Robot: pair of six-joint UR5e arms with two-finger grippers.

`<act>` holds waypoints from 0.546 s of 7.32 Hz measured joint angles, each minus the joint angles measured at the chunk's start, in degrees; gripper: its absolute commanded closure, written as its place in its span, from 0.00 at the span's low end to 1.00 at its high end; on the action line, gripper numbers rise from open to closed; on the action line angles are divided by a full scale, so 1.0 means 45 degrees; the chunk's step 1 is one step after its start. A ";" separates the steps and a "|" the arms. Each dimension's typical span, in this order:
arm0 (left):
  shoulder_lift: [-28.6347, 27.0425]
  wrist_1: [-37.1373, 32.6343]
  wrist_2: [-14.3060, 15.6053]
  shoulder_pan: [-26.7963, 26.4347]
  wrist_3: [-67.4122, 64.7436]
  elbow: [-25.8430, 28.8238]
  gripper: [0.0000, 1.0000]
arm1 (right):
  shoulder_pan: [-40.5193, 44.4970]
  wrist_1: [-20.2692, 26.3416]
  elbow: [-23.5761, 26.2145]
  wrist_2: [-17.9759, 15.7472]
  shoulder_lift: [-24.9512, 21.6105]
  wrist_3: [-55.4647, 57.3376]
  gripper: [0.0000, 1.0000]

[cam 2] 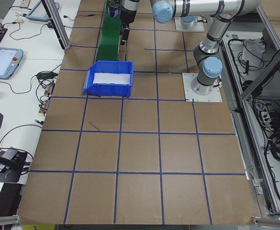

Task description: Move block left to right into plate

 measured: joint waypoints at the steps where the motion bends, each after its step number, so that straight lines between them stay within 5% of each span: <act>1: 0.0004 -0.0374 -0.0073 -0.0328 -0.0067 0.0007 0.00 | 0.0024 -0.0015 0.0003 0.0007 0.0038 0.0011 0.03; 4: 0.0022 -0.1042 -0.0080 -0.0799 -0.0223 0.0102 0.00 | 0.0035 -0.0679 -0.0032 -0.0023 0.0546 0.0016 0.03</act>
